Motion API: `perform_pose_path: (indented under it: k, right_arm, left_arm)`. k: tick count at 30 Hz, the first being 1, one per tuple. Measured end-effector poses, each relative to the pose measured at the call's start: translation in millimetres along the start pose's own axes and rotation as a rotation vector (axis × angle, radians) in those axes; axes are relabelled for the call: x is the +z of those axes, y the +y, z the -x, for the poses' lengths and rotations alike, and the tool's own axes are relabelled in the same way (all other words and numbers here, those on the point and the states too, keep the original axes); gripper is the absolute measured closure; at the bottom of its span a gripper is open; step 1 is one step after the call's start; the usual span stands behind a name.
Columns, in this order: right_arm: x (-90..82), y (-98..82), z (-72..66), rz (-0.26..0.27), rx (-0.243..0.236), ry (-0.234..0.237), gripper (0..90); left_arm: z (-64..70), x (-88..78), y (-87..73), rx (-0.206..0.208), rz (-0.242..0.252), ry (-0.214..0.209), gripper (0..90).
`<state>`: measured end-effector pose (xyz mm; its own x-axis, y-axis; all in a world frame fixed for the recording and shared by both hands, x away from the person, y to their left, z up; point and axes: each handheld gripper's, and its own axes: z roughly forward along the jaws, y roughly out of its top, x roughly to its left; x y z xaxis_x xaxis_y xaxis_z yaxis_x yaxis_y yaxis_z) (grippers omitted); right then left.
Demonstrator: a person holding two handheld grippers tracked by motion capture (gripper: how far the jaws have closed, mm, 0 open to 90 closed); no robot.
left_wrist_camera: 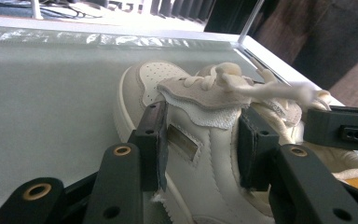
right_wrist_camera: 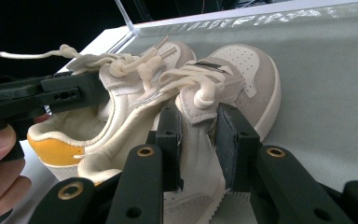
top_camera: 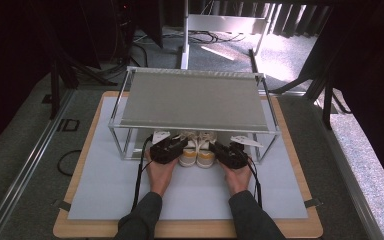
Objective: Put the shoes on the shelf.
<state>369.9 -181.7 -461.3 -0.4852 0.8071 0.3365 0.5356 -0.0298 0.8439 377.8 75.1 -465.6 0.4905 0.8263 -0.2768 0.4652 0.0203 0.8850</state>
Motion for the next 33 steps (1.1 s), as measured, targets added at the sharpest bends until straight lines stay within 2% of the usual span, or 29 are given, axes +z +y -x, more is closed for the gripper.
perform_pose_path:
  k: [5, 8, 10, 13, 14, 17, 19, 21, 22, 23, 26, 28, 31, 33]
  right_arm:
    - [1.6, 1.1, 0.5, -0.011, 0.021, 0.004, 70.5]
    - [4.7, 2.7, 3.1, -0.009, 0.004, -0.003, 69.3]
    - [5.7, 3.5, 2.8, -0.015, 0.003, -0.008, 68.7]
    - [7.3, 3.7, 4.0, -0.009, 0.008, -0.007, 66.6]
    - [7.2, 3.8, 4.2, -0.007, 0.009, -0.007, 65.7]
    - [6.7, 3.8, 5.1, -0.002, 0.001, -0.011, 62.1]
    - [7.2, 3.4, 7.2, 0.007, -0.004, -0.012, 57.0]
    - [7.0, 3.2, 7.5, 0.015, -0.007, -0.013, 55.8]
    - [6.3, 2.9, 7.6, 0.025, -0.006, -0.012, 54.9]
    - [3.1, 2.7, 5.7, 0.034, 0.014, 0.001, 52.9]
    - [-4.2, 2.8, -0.1, 0.028, 0.044, 0.012, 50.9]
    - [-7.3, 2.6, -1.1, 0.059, 0.001, 0.027, 49.6]
    - [-13.4, 2.3, -5.4, 0.069, -0.032, 0.071, 50.6]
    - [-17.6, 1.9, -8.7, 0.078, -0.063, 0.071, 48.8]
  left_arm:
    - [-2.4, 3.5, -3.9, -0.015, -0.011, 0.013, 58.5]
    - [-3.9, 5.3, -4.4, -0.052, -0.019, 0.016, 57.2]
    - [-5.0, 6.2, -3.8, -0.049, -0.021, 0.021, 56.6]
    - [-7.3, 7.3, -4.0, -0.068, -0.015, 0.013, 54.8]
    - [-8.3, 7.3, -3.9, -0.057, -0.013, 0.015, 53.2]
    - [-7.7, 6.2, -4.2, -0.06, 0.001, 0.033, 47.0]
    - [-6.0, 4.1, -4.6, -0.059, 0.013, 0.045, 44.7]
    - [-5.2, 3.0, -4.5, -0.064, 0.018, 0.04, 43.9]
    - [-3.0, 0.1, -4.0, -0.071, 0.036, 0.04, 43.9]
    - [-3.7, -1.6, -3.5, -0.055, 0.043, 0.033, 42.9]
    - [-2.3, -7.8, -3.3, -0.046, 0.058, 0.026, 41.7]
    - [0.4, -13.1, -4.5, -0.05, 0.075, 0.021, 39.9]
    - [3.0, -20.6, -4.8, -0.017, 0.092, 0.011, 39.2]
    - [4.7, -24.2, -4.1, -0.011, 0.101, 0.006, 37.9]
